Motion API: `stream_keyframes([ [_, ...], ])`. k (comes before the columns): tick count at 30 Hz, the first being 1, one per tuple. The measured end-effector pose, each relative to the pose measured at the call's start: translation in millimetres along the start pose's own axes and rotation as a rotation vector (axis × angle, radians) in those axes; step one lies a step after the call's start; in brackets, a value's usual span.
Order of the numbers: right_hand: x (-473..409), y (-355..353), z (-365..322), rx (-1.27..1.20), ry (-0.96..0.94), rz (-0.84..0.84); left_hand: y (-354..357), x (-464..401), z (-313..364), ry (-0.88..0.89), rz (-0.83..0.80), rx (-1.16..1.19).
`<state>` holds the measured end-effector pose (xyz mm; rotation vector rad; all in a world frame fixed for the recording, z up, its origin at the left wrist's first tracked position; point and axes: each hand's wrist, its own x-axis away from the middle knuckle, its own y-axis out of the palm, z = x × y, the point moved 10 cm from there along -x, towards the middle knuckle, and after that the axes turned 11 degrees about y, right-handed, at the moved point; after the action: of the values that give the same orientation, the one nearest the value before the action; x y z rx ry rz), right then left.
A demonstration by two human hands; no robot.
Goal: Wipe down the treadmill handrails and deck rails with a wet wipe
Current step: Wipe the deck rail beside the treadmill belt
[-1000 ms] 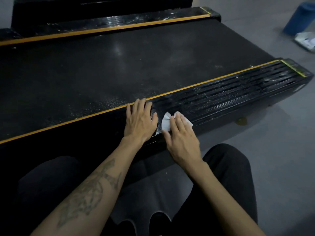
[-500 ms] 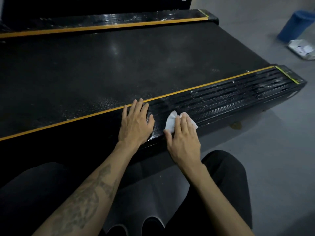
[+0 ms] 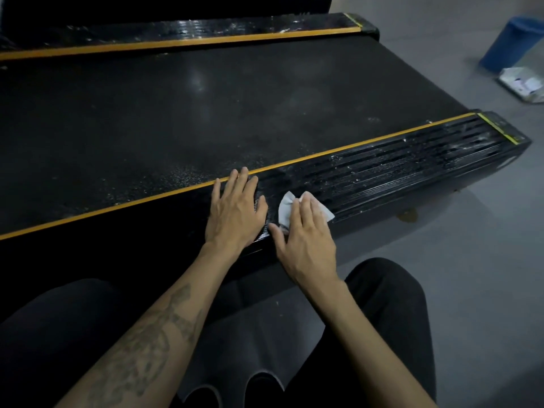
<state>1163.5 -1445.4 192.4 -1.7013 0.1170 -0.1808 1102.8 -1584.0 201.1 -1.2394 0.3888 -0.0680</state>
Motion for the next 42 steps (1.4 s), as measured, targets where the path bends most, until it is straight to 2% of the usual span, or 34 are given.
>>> stream_keyframes([
  [3, -16, -8, 5, 0.001, -0.031, -0.018, -1, 0, 0, 0.004, 0.0, 0.003],
  [8, -6, -4, 10, 0.013, 0.057, 0.009, 1, -1, 0, -0.002, -0.009, -0.004],
  [13, -26, -6, 3, 0.04, -0.032, 0.007, 1, 0, 0, 0.008, -0.02, 0.0],
  [18, -22, -7, 7, 0.026, 0.048, 0.012, 0, 1, 1, 0.002, -0.018, -0.004],
  [23, -29, -4, -8, 0.06, -0.066, -0.01, 0, 1, 1, 0.002, -0.023, 0.002],
  [29, -27, -6, 1, 0.048, -0.012, 0.004, 1, 0, 1, 0.002, -0.032, 0.0],
  [34, -44, -9, -5, 0.05, -0.131, -0.028, 0, 0, 1, 0.006, -0.026, 0.011],
  [39, -39, -3, -4, 0.109, -0.045, -0.014, -1, 0, 0, 0.0, -0.02, 0.004],
  [42, -38, -1, -17, 0.092, -0.105, -0.001, 1, 0, 1, 0.001, -0.019, -0.002],
])
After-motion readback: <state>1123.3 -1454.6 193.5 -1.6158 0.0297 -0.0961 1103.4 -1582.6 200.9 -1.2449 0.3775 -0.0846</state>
